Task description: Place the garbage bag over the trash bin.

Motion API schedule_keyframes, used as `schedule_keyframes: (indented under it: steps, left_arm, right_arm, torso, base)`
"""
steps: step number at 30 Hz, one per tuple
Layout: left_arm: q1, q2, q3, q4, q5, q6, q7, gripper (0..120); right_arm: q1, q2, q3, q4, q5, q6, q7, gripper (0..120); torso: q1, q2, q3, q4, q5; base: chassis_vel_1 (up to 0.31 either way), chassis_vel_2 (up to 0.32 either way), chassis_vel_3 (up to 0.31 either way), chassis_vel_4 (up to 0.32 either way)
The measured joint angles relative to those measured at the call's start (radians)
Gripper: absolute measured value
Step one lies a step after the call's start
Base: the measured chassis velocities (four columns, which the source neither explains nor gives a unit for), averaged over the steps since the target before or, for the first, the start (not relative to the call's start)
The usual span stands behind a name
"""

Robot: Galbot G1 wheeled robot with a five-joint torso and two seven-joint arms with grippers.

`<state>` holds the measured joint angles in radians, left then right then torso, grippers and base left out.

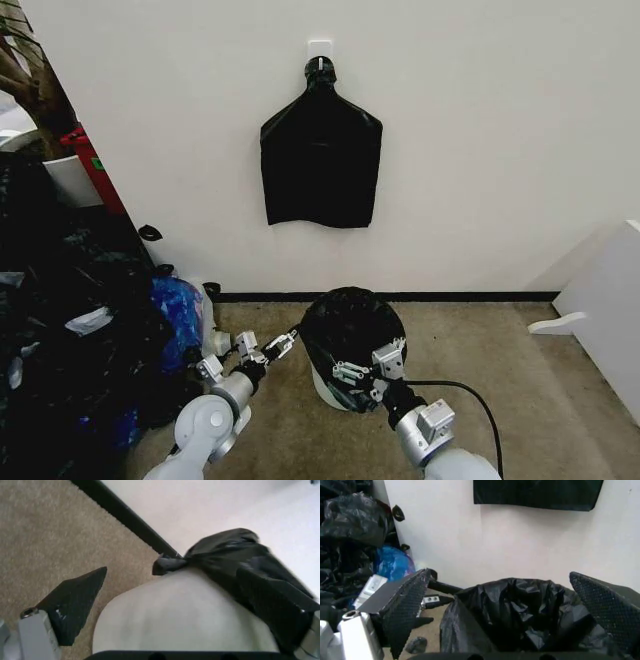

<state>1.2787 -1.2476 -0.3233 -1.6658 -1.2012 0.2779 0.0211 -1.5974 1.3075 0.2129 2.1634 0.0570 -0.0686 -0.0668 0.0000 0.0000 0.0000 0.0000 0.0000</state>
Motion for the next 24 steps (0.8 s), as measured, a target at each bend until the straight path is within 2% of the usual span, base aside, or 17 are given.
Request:
schedule_keyframes:
  steps: [2, 6, 14, 18, 24]
  left_arm:
    - [-0.004, -0.001, -0.001, 0.014, -0.002, 0.002, 0.013, 100]
    - [-0.023, -0.003, 0.005, 0.120, 0.041, 0.017, 0.083, 100]
    - [-0.024, 0.009, -0.010, 0.097, -0.014, 0.015, 0.138, 100]
    - [-0.056, 0.012, -0.007, 0.086, -0.062, 0.050, 0.143, 100]
    - [-0.087, 0.016, 0.011, 0.105, -0.065, 0.086, 0.137, 100]
  right_arm:
    - [0.001, 0.001, -0.002, -0.001, 0.000, 0.000, 0.000, 100]
    - [0.002, 0.002, -0.005, -0.004, 0.000, 0.001, -0.001, 100]
    - [0.003, 0.000, 0.002, -0.010, 0.001, 0.000, -0.001, 100]
    - [0.007, 0.015, -0.005, -0.023, -0.001, 0.000, -0.001, 100]
    - [0.004, 0.023, -0.005, -0.031, -0.005, 0.002, -0.003, 100]
  torso:
    - [0.000, 0.000, 0.000, 0.0001, 0.0000]
    - [0.000, 0.000, 0.000, -0.0001, -0.0002]
    - [0.000, 0.000, 0.000, 0.0000, -0.0001]
    - [0.000, 0.000, 0.000, -0.0001, -0.0001]
    - [0.000, 0.000, 0.000, 0.0000, -0.0001]
  base:
    - [0.000, 0.000, 0.000, 0.000]
    - [0.000, 0.000, 0.000, 0.000]
    - [0.000, 0.000, 0.000, 0.000]
    - [0.000, 0.000, 0.000, 0.000]
    - [0.000, 0.000, 0.000, 0.000]
